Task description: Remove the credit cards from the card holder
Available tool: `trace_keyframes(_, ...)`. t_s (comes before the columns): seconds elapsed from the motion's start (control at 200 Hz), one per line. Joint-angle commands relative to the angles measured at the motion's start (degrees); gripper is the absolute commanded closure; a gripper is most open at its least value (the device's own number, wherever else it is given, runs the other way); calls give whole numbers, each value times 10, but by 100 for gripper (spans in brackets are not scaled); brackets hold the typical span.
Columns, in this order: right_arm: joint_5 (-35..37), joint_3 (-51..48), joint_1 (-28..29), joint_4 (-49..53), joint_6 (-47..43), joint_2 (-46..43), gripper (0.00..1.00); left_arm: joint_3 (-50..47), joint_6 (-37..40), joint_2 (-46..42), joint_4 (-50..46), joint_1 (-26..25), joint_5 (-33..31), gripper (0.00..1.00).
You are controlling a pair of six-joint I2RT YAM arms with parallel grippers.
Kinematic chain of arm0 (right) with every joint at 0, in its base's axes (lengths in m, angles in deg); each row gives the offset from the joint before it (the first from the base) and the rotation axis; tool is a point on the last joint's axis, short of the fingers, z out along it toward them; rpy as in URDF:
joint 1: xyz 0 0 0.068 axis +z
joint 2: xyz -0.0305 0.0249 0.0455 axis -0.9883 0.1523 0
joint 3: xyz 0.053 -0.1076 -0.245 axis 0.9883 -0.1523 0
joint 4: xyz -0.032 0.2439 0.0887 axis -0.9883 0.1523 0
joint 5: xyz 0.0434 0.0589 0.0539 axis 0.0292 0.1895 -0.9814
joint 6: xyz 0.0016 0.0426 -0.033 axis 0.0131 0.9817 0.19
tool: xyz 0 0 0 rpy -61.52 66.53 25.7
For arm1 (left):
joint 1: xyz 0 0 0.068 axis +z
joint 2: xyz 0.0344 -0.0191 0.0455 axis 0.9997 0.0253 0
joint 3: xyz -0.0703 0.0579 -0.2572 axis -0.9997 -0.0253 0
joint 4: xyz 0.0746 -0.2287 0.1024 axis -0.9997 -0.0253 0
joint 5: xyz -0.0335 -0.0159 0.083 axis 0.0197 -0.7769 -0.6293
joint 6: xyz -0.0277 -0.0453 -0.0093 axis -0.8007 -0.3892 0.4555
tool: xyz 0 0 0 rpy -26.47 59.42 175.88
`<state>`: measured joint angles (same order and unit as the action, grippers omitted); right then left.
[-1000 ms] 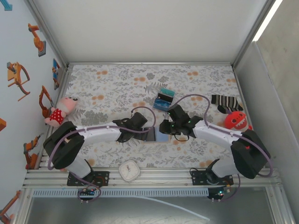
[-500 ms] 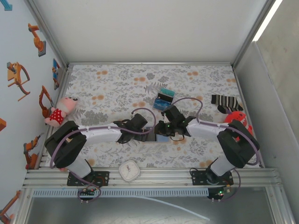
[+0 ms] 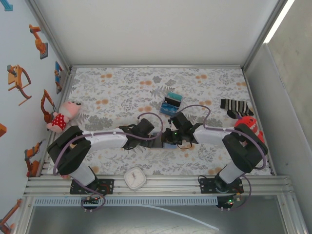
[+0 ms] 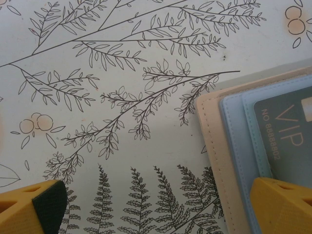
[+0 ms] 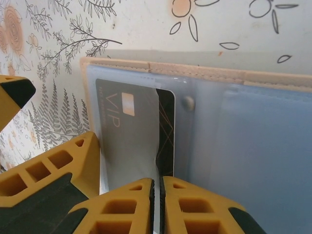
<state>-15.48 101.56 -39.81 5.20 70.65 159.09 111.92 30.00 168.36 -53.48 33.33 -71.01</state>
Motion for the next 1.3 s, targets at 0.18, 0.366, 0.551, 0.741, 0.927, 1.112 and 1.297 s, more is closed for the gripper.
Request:
trace_keyframes(0.18, 7, -23, -3, -2, 17, -36, 88, 4, -10, 20, -47, -7, -3, 3)
trace_keyframes(0.366, 9, -33, -5, -8, 22, -49, 88, 7, -15, 20, -52, -9, -2, 3)
trace_keyframes(0.551, 5, -44, -5, -27, 30, -42, 88, 10, -19, 17, -58, -13, -2, 3)
trace_keyframes(0.741, -3, -52, -6, -48, 38, -31, 88, 11, -20, 17, -60, -14, -4, 3)
trace_keyframes(0.927, -9, -56, -6, -62, 41, -22, 88, 13, -21, 20, -61, -15, -4, 3)
trace_keyframes(1.112, -3, -59, -6, -56, 41, -22, 83, 13, -22, 20, -63, -16, -4, 3)
trace_keyframes(1.297, 3, -59, -6, -44, 39, -23, 82, 14, -23, 21, -63, -16, -5, 3)
